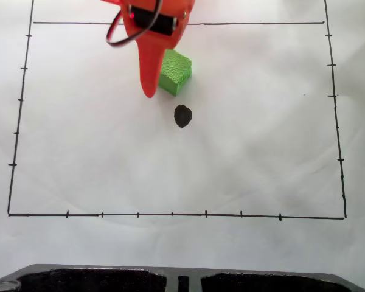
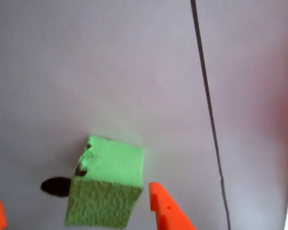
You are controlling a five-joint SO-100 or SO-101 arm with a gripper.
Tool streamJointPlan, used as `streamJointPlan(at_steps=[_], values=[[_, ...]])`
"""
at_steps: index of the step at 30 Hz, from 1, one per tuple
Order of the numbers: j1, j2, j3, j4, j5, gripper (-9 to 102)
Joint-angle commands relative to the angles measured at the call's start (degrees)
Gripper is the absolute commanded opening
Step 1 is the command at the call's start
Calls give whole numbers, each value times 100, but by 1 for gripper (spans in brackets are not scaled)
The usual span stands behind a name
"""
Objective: Grasp the colored block, Place it on the black dot, and then return the arm to the default position.
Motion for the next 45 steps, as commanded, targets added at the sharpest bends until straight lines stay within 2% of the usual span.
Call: streamJointPlan(at_steps=[1,17,35,45], values=[[-149,-114,53,-141,79,38],[-185,-352,378,-800,53,32],[-114,-185,396,-1099,-281,11],[-44,-316,-738,-316,-1213,10]])
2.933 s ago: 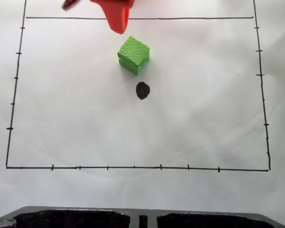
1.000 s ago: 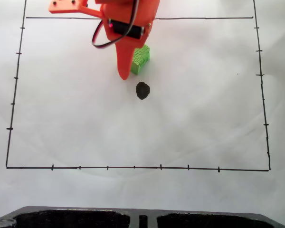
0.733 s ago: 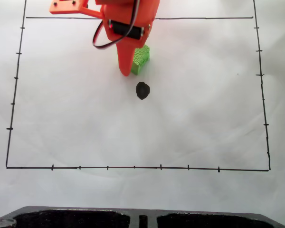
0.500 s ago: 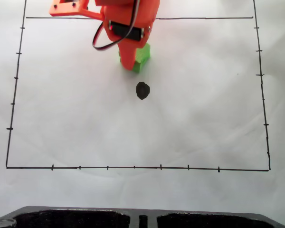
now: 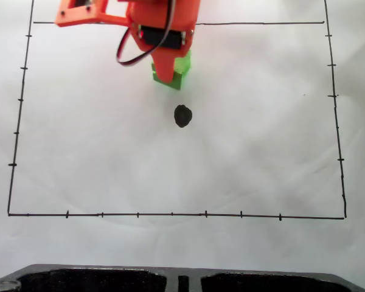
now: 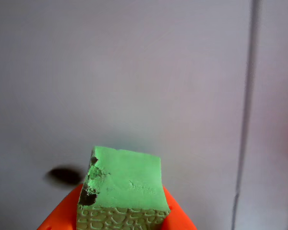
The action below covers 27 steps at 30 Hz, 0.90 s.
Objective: Grasp the colored block, Place it on the black dot, and then return the arm to the default position.
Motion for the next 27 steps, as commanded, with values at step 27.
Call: streamJointPlan(at_steps=[27], values=[[-272,-2514,-1819,-1020,-1485,10]])
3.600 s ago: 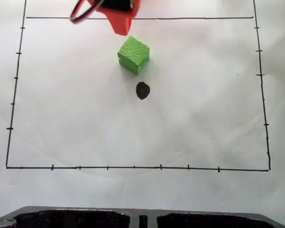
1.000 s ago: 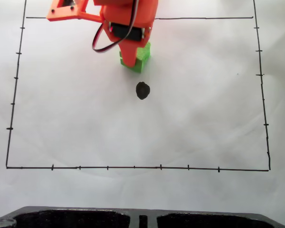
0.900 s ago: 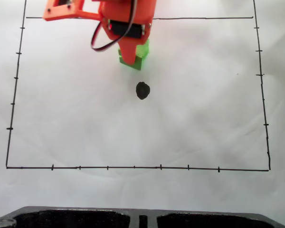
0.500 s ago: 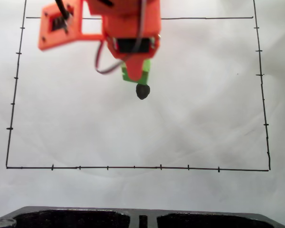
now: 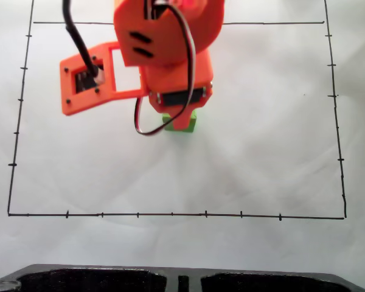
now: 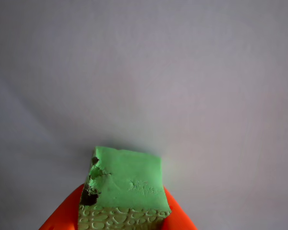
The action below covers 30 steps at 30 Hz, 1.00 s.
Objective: Grasp the colored block, Place it on the black dot, and then return the arm to the default position.
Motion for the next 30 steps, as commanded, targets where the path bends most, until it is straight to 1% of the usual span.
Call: streamJointPlan(at_steps=[1,9,16,18,20,24,26,30], values=[[-18,-26,-229,-53,-62,10],[44,-202,-176,-79,-255,11],[88,-246,-158,70,-255,17],[88,-211,-158,229,-281,25],[114,-105,-149,316,-299,29],[202,308,18,396,-404,43],[229,536,79,580,-422,47],[246,932,88,1081,-431,59]])
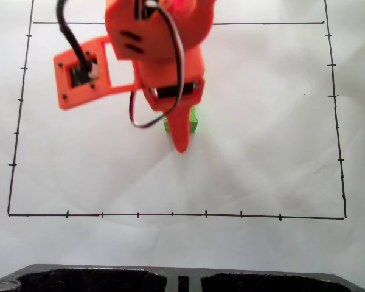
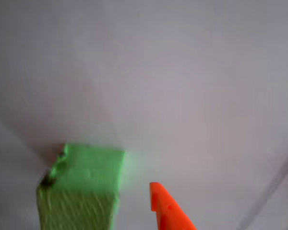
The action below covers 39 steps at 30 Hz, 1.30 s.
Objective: Grasp the colored block, Place it on the black dot, and then return the arm to the default position.
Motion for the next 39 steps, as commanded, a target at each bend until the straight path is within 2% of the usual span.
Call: streamJointPlan(at_steps=[1,10,14,18,23,27,30,39], values=[[53,545,-18,299,9,60],[35,1978,18,1063,-44,59],[-18,2909,439,1134,-229,57],[53,4087,1301,993,-510,50],[202,5370,2048,1125,-501,32],[237,5854,2127,1310,-44,5],[229,6363,2355,1318,141,0],[475,7374,3208,765,334,0]])
